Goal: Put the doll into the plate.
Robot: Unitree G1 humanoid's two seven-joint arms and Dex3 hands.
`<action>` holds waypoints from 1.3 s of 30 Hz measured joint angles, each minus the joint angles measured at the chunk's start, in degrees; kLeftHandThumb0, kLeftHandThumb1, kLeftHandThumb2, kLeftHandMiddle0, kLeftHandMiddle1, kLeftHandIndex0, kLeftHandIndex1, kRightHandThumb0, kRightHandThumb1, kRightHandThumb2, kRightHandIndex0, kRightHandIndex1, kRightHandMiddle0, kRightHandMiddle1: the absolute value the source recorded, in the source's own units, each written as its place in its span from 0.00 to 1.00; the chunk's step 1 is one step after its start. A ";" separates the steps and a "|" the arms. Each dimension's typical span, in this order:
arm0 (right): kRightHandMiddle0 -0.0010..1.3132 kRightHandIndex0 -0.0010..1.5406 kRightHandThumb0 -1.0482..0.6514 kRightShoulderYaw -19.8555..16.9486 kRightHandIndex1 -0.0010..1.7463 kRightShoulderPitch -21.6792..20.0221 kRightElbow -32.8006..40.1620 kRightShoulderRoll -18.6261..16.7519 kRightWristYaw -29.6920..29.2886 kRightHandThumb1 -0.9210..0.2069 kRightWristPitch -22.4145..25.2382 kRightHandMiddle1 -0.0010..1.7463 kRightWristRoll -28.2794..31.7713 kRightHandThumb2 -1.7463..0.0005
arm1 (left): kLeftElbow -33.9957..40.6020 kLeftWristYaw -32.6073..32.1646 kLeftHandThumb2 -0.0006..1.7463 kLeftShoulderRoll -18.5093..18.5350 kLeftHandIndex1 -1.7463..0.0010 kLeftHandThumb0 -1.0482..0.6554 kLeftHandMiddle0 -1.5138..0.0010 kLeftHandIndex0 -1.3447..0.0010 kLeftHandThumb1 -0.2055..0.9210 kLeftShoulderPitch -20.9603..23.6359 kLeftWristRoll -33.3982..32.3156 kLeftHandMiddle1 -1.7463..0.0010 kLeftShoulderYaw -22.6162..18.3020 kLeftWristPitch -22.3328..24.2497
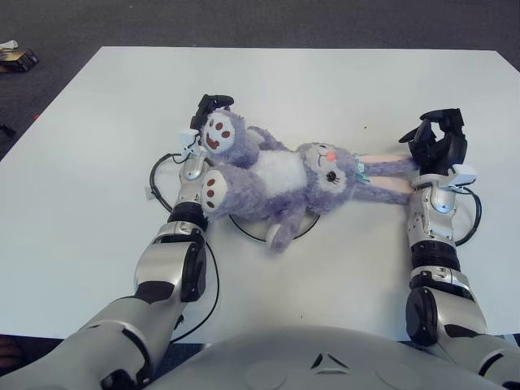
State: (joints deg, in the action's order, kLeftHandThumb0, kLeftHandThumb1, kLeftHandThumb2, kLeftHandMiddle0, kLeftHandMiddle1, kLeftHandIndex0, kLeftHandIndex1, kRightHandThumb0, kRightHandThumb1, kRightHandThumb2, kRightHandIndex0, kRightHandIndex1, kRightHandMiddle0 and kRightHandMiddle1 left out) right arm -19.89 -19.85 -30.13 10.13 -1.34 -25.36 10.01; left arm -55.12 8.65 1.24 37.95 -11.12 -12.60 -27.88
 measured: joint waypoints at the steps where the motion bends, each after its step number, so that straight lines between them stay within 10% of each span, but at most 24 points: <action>1: 0.17 0.52 0.41 0.09 1.00 0.20 0.33 0.00 0.00 0.01 0.37 1.00 0.01 0.70 | 0.15 0.07 0.41 -0.03 0.18 0.61 0.70 0.75 0.81 -0.09 -0.01 0.03 -0.01 0.04; 22: 0.16 0.50 0.41 4.71 1.00 4.06 7.36 -0.63 -0.99 0.00 7.83 1.00 -2.84 0.71 | 2.10 0.67 0.42 -0.20 0.18 0.61 0.69 0.75 0.80 -1.14 -0.39 0.04 -0.10 1.69; 39: 0.16 0.49 0.41 6.65 1.00 5.29 10.01 -0.46 -0.59 0.00 12.05 1.00 -3.73 0.71 | 2.50 -2.71 0.61 -0.76 0.00 0.61 0.68 0.80 0.64 -1.45 0.03 0.03 -1.09 1.02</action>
State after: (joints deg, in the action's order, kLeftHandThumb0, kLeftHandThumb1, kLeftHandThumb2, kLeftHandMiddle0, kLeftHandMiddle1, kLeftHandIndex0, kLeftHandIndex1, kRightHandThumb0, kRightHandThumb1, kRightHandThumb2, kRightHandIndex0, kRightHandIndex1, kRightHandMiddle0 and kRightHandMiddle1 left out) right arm -13.24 -14.56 -20.12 9.67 -1.93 -13.31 6.28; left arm -52.62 5.94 0.48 36.50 -11.09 -13.68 -26.86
